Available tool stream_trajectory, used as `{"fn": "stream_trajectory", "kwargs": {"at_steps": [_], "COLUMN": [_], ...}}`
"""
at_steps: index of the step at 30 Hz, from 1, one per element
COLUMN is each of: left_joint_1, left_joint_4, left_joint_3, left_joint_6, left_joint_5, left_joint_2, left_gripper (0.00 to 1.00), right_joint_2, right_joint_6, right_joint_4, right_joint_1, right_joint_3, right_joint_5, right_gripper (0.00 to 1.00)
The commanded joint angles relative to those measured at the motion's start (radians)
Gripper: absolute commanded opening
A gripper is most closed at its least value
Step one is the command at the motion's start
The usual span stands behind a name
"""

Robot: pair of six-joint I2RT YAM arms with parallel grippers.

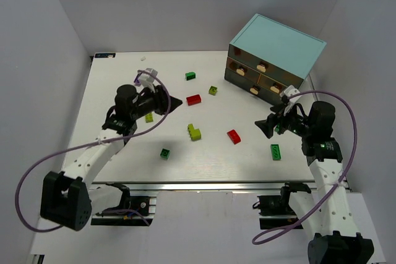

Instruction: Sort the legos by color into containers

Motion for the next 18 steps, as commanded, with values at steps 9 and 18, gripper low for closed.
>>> {"fn": "stream_trajectory", "kwargs": {"at_steps": [9,18], "left_joint_1": [-0.26,-0.364], "left_joint_4": [0.009,0.052], "left_joint_3": [0.41,0.723], "left_joint_6": [-0.101,-0.271], "left_joint_5": [-0.186,-0.324], "left_joint_2": [0.423,0.745], "left_gripper": [0.67,0.72], "right_joint_2": [0.083,-0.004], "right_joint_6": [-0.052,-0.049], "right_joint_4": [-0.025,0.12], "right_joint_1": [0.004,0.006], "right_joint_3": [0.053,-0.019], "right_joint_5": [0.235,0.416], "right_gripper": [0.89,0.89]}}
